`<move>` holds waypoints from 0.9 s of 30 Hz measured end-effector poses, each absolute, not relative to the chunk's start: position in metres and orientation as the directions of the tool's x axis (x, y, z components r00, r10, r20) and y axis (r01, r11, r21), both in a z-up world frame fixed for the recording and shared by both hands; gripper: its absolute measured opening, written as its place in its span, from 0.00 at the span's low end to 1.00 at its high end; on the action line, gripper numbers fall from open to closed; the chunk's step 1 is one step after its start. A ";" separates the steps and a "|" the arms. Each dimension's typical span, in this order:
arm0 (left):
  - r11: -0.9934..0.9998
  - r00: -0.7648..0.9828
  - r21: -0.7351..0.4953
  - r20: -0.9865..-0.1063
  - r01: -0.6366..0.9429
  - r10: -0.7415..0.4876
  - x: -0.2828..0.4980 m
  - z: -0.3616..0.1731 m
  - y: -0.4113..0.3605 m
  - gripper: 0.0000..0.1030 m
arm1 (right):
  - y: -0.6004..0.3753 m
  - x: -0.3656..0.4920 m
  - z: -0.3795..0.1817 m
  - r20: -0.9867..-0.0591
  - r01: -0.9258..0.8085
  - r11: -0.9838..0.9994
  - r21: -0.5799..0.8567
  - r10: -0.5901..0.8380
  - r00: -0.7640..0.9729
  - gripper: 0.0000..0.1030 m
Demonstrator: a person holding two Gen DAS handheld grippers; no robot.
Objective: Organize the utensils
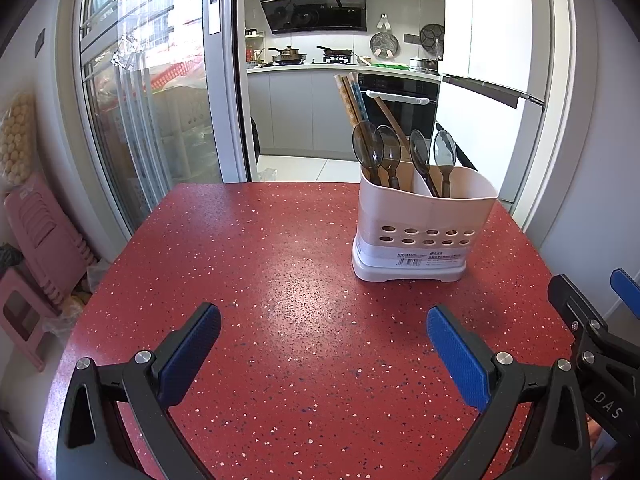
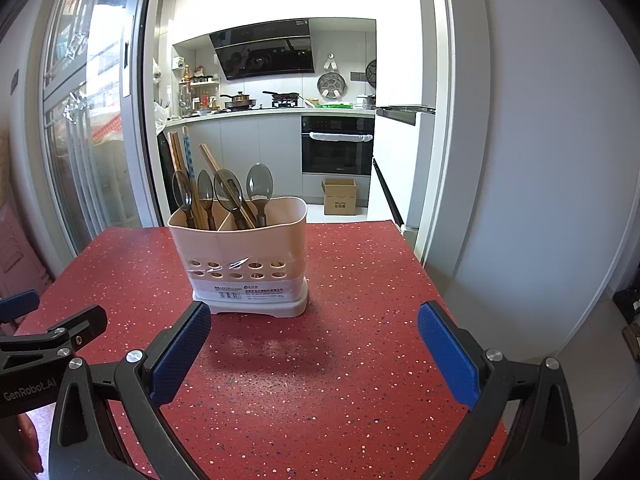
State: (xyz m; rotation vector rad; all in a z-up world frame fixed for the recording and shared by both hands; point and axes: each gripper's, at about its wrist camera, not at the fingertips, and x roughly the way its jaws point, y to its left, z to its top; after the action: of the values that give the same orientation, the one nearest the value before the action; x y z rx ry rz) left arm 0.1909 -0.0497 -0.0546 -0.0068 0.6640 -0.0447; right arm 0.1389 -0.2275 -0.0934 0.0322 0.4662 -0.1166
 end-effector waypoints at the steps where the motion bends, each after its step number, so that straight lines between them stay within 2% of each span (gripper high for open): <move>1: 0.999 0.786 -0.020 -0.617 0.039 -0.043 0.191 -0.055 -0.050 1.00 | -0.227 0.139 -0.093 -0.450 0.119 0.993 0.004 -0.105 0.887 1.00; 27: 0.999 0.779 -0.023 -0.626 0.034 -0.041 0.189 -0.053 -0.051 1.00 | -0.230 0.139 -0.091 -0.452 0.130 0.992 0.007 -0.112 0.885 1.00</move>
State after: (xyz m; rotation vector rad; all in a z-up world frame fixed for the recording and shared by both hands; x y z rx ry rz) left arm 0.1892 -0.0506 -0.0533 -0.0103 0.6767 -0.0406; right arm 0.1392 -0.2298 -0.0906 0.0376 0.4675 -0.1259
